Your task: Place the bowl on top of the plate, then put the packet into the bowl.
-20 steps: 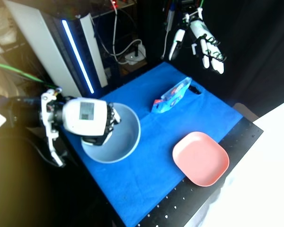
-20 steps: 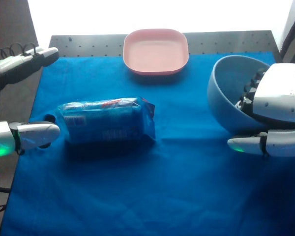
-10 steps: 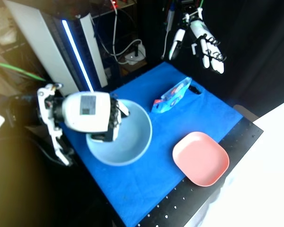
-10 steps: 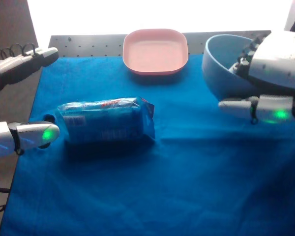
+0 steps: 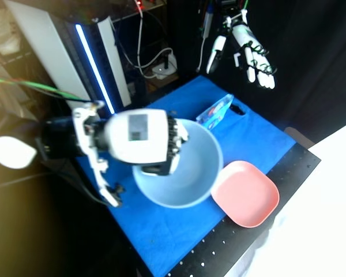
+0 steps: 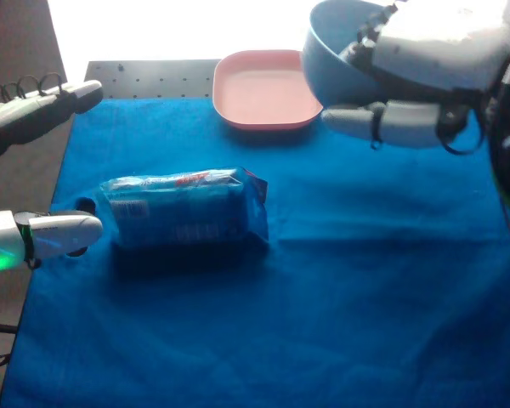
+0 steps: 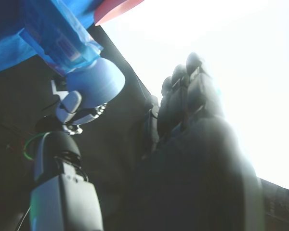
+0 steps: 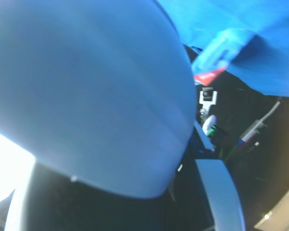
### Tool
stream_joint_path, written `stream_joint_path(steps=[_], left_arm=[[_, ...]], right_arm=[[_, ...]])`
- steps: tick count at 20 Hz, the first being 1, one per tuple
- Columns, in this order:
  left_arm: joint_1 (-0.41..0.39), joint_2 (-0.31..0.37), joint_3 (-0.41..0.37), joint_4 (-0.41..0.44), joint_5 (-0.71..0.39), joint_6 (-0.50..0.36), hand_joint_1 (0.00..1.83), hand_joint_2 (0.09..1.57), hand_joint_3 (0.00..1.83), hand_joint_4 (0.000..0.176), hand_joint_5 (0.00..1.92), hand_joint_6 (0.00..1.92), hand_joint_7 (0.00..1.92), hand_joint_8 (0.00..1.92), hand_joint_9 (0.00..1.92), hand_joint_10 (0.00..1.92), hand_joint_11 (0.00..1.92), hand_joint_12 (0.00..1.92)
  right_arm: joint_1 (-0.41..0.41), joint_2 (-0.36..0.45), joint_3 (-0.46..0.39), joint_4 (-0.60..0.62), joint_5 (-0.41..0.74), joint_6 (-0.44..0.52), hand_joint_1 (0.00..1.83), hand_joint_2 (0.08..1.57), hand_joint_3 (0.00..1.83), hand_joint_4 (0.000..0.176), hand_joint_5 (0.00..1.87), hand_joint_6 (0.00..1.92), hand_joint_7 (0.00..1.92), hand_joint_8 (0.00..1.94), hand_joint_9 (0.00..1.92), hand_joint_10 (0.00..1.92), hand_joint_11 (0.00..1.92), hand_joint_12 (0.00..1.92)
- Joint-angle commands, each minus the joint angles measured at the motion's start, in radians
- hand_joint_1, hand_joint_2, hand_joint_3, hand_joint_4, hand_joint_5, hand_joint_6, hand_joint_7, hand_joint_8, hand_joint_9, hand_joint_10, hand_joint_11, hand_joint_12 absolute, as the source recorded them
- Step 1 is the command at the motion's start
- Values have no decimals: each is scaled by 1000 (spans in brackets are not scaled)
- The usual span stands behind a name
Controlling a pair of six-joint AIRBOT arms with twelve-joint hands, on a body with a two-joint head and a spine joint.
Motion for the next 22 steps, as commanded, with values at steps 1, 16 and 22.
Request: stream_joint_path(steps=[1,16,22], left_arm=[[-8,-4,4,-10,-130,-9,602,971,0,142,170,2,129,3,148,7,0,198],[-27,-28,31,17,-113,-30,568,968,0,51,301,2,227,2,170,2,0,254],[-31,-30,38,24,-115,-36,575,967,1,80,299,7,229,2,183,3,0,232]], right_arm=[[29,-19,16,32,77,0,1071,1477,2,0,946,1921,1530,1941,1666,1921,1629,1921],[158,-319,295,20,-114,0,666,1539,3,0,1076,1921,1393,1941,1523,1921,1541,1921],[157,-393,378,18,-204,0,550,1522,2,0,1065,1921,1348,1941,1468,1921,1506,1921]])
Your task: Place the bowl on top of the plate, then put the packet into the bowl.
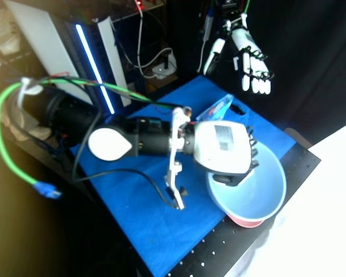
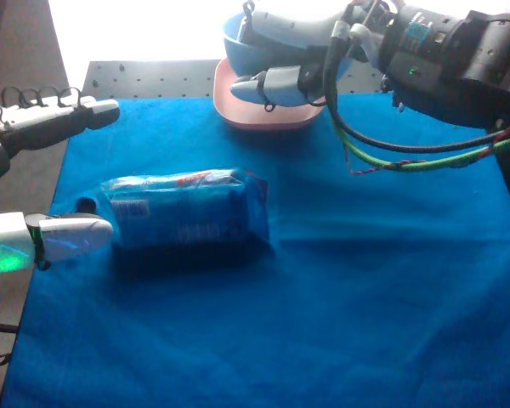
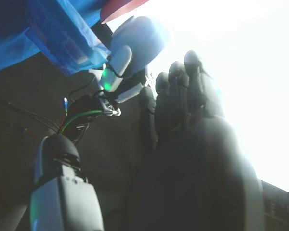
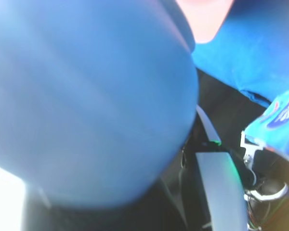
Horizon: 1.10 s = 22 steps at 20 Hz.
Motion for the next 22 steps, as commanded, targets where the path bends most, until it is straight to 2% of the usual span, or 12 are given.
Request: stream_joint_path(steps=[1,5,6,8,9,12,13,14,15,16,18,22], left_arm=[[-10,-3,7,-12,-124,-11,569,968,1,71,298,3,231,1,185,2,0,250],[-14,-4,12,-6,-124,-16,555,958,0,109,289,0,235,1,188,1,0,274],[-15,-4,12,-5,-124,-16,528,962,0,97,301,2,249,3,198,3,0,314],[-19,-5,13,-3,-123,-17,517,959,0,34,335,14,255,4,204,4,0,320],[-19,-6,14,-3,-123,-17,520,958,0,25,340,15,256,4,206,5,0,320],[-19,-7,14,-3,-124,-18,533,962,0,42,329,6,241,1,202,2,0,322],[-19,-8,14,-3,-124,-19,553,960,0,34,335,7,243,1,202,2,0,318],[-20,-8,14,-3,-124,-20,529,969,1,43,325,2,236,0,199,0,0,295],[-20,-8,14,-3,-125,-22,522,971,1,32,330,3,231,0,195,0,0,290],[-20,-8,14,-3,-126,-23,520,973,2,24,333,4,228,0,197,1,0,292],[-20,-10,14,-3,-127,-24,527,974,2,30,329,2,221,0,187,0,0,291],[-20,-11,13,-4,-127,-24,535,972,0,36,319,2,227,2,188,1,0,292]], right_arm=[[18,-13,13,25,71,0,546,1522,1,0,1078,1921,1371,1941,1487,1921,1504,1921],[18,-49,54,24,36,0,370,1551,5,0,1051,1921,1368,1941,1468,1921,1423,1921],[18,-52,57,24,31,0,368,1559,5,0,1015,1921,1335,1941,1439,1921,1407,1921],[17,-55,59,24,27,0,333,1570,24,0,877,1921,1189,1941,1296,1921,1291,1921],[16,-57,60,23,26,0,300,1571,46,0,816,1903,1115,1941,1212,1921,1205,1921],[8,-58,59,19,24,0,912,1402,0,0,554,1675,852,1737,907,1888,932,1921],[5,-58,59,18,24,0,771,1422,1,30,488,1724,744,1304,764,1564,660,1809],[3,-58,59,18,24,0,237,1477,5,0,453,840,689,893,677,1235,501,1599],[2,-58,59,18,24,0,67,1486,2,0,492,365,685,517,646,914,368,1422],[2,-58,59,18,24,0,13,1443,0,0,427,128,598,192,595,530,275,1220],[-1,-56,56,18,25,0,0,1427,0,20,327,7,419,10,498,76,120,978],[-7,-52,44,18,25,0,0,1415,0,31,318,3,387,3,485,12,97,1001]])
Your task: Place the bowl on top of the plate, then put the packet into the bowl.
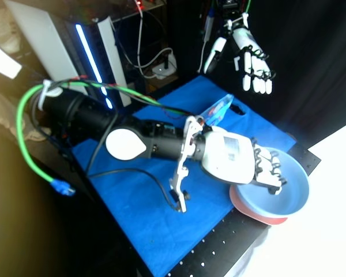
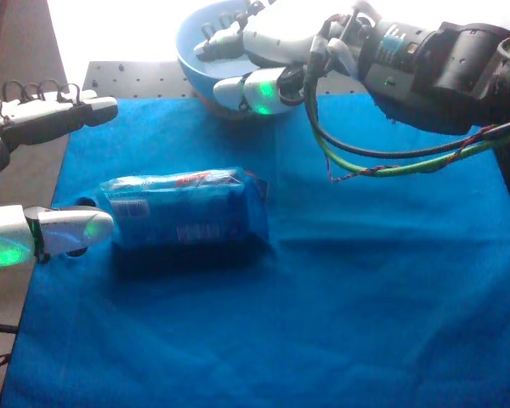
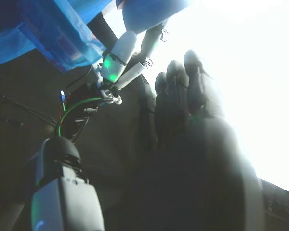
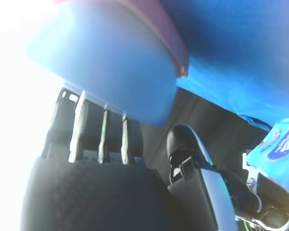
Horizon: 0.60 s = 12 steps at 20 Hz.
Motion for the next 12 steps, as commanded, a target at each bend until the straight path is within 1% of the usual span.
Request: stream_joint_path(steps=[1,2,3,4,5,6,7,8,9,10,11,12], left_arm=[[-12,-9,4,-13,-127,-7,571,968,0,31,328,3,226,1,181,0,0,264],[-12,-9,3,-13,-127,-7,559,971,1,43,322,0,226,1,183,1,0,265],[-12,-9,2,-14,-127,-7,578,966,0,50,316,0,220,0,177,0,0,241],[-12,-9,1,-15,-127,-7,584,962,0,47,312,1,225,1,187,2,0,299],[-12,-9,1,-15,-127,-7,569,958,0,52,303,0,232,1,197,3,0,344],[-12,-9,0,-16,-126,-7,551,965,2,57,289,0,226,0,197,2,0,353],[-12,-9,-1,-17,-127,-7,549,967,3,70,285,0,229,2,198,2,0,354],[-11,-9,-2,-19,-127,-7,566,967,2,79,285,0,230,2,203,4,0,349],[-11,-9,-3,-20,-126,-7,594,962,0,100,278,0,220,1,202,2,0,299],[-11,-9,-4,-21,-126,-7,594,962,0,100,278,0,220,1,202,2,0,299],[-11,-9,-4,-22,-126,-7,610,959,0,106,278,0,214,1,191,2,0,243],[-11,-9,-5,-23,-125,-7,607,952,0,93,284,2,223,4,191,3,0,225]], right_arm=[[6,4,-3,21,97,1,0,1430,0,30,328,2,397,1,501,9,92,1065],[3,8,-8,21,97,1,0,1439,0,30,337,2,393,0,482,2,50,1099],[0,12,-13,22,97,1,0,1460,8,17,351,6,398,2,469,0,42,1103],[-4,22,-24,23,102,1,27,1475,6,11,353,5,396,1,457,0,20,1089],[-6,38,-39,23,113,1,91,1481,2,10,342,2,376,2,433,2,3,1074],[-9,61,-59,25,129,1,54,1484,3,21,312,2,350,2,410,2,0,1031],[-11,79,-75,27,142,1,63,1460,0,34,298,2,309,3,336,5,0,881],[-14,96,-89,32,155,1,57,1438,0,32,292,0,287,4,297,7,0,764],[-18,119,-108,33,183,1,98,1347,0,63,221,2,214,7,200,13,0,363],[-19,132,-119,36,194,1,98,1347,0,63,221,2,214,7,200,13,0,363],[-22,149,-134,47,211,1,97,1323,0,74,192,6,187,7,171,6,0,196],[-27,177,-158,65,243,1,3,1195,0,103,172,2,162,1,132,2,0,10]])
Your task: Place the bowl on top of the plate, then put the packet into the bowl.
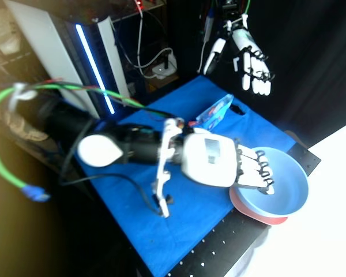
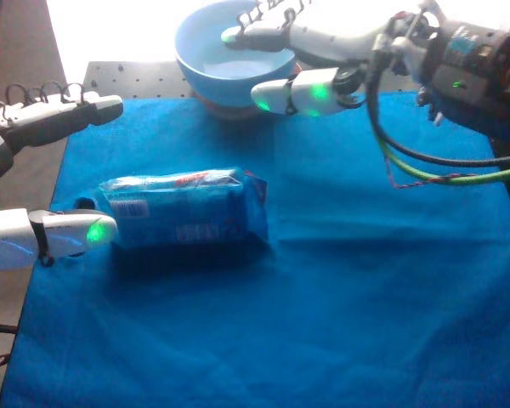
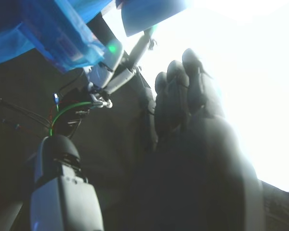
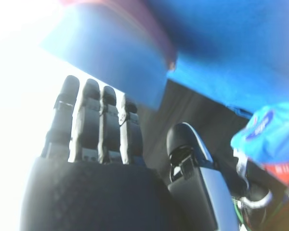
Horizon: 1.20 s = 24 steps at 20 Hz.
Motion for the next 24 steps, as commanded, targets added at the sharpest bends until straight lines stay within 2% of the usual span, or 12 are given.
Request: stream_joint_path(steps=[1,2,7,9,12,14,16,17,19,22,23,24], left_arm=[[-11,-3,-1,-16,-124,-6,607,952,0,93,284,2,223,4,191,3,0,225],[-11,-3,-1,-20,-121,-6,620,935,0,97,288,0,233,1,191,0,0,199],[-11,-16,8,-27,-99,-6,731,854,0,101,281,0,228,3,166,4,0,27],[-11,-22,16,-37,-83,-5,767,838,0,111,281,0,226,3,172,8,0,0],[-20,-42,37,-43,-51,-5,724,821,0,164,221,0,174,0,121,0,0,0],[-46,-67,62,-41,-8,-5,698,817,0,155,223,3,171,3,137,11,20,9],[-86,-92,91,-31,45,-5,689,806,0,175,230,4,182,5,177,20,91,44],[-107,-105,106,-23,72,-5,689,806,0,175,230,4,182,5,177,20,91,44],[-148,-132,134,1,127,-5,656,813,0,176,220,1,186,4,202,21,166,84],[-204,-178,175,42,208,-5,630,806,0,170,237,6,174,0,174,3,132,74],[-215,-189,183,52,224,-6,726,781,0,160,241,7,192,8,182,9,97,61],[-224,-197,189,61,240,-6,724,773,0,144,268,4,238,5,216,7,149,96]], right_arm=[[4,12,-14,37,148,2,3,1195,0,103,172,2,162,1,132,2,0,10],[-2,50,-49,56,186,2,0,1147,0,150,123,0,72,0,55,0,0,0],[-30,167,-154,128,329,2,0,1132,0,176,25,0,0,0,0,0,0,0],[-43,211,-195,151,397,2,0,1117,0,176,1,0,0,0,0,0,0,0],[-89,270,-251,198,491,2,0,1107,0,176,37,15,0,0,0,0,0,0],[-147,313,-296,243,561,2,0,1130,0,162,76,21,1,0,1,0,84,38],[-208,347,-335,284,628,2,0,1199,7,105,38,2,0,0,1,0,11,8],[-235,359,-351,304,659,2,0,1199,7,105,38,2,0,0,1,0,11,8],[-286,384,-383,341,721,2,16,1162,0,171,42,1,0,0,0,0,0,0],[-350,424,-431,380,805,2,62,1149,0,136,86,9,8,1,0,0,0,0],[-369,433,-443,394,830,2,29,1208,21,93,40,2,0,0,0,0,0,0],[-391,441,-453,410,854,2,84,1219,19,83,43,3,0,0,0,0,0,0]])
